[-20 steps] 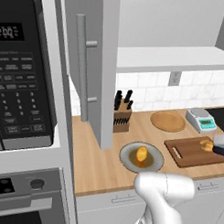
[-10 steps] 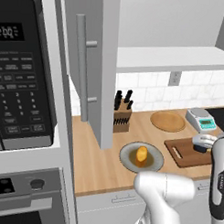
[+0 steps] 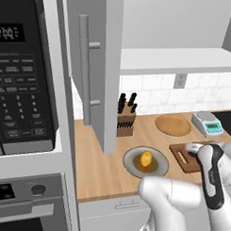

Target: From the different types of pastries on the counter, select a croissant and place it on the cutting board. Then retrieve a jar of jam from the cabinet and place it alongside the croissant on the cutting board.

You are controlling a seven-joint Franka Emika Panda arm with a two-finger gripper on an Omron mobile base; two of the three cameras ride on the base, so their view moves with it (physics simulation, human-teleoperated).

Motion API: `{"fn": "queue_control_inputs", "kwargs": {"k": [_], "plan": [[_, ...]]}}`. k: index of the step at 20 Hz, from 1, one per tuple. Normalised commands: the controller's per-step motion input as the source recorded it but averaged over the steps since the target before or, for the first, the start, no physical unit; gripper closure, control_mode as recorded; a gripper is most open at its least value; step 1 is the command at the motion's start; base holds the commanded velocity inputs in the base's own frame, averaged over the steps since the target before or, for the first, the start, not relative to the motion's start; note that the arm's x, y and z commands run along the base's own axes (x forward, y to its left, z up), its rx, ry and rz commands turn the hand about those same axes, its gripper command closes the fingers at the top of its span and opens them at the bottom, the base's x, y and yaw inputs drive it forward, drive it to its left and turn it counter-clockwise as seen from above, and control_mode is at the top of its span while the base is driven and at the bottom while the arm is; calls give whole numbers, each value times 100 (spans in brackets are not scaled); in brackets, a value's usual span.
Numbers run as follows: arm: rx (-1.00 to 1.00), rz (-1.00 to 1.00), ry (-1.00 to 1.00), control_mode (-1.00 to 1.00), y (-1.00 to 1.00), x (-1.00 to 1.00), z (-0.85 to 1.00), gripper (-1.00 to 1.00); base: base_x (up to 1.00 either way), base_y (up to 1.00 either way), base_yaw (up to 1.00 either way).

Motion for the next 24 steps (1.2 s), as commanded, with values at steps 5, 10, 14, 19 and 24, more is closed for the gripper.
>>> {"fn": "queue_control_inputs", "kwargs": {"k": [5, 10, 14, 19, 24], "plan": [[0, 0, -2, -100, -56, 51, -46, 100, 0, 0, 0], [0, -1, -1, -100, -20, 11, -3, 100, 0, 0, 0], [0, 0, -6, -100, -27, 0, 0, 100, 0, 0, 0], [-5, 0, -28, -100, -34, 0, 0, 100, 0, 0, 0], [-7, 0, -15, -100, 3, 0, 0, 100, 0, 0, 0]]}}
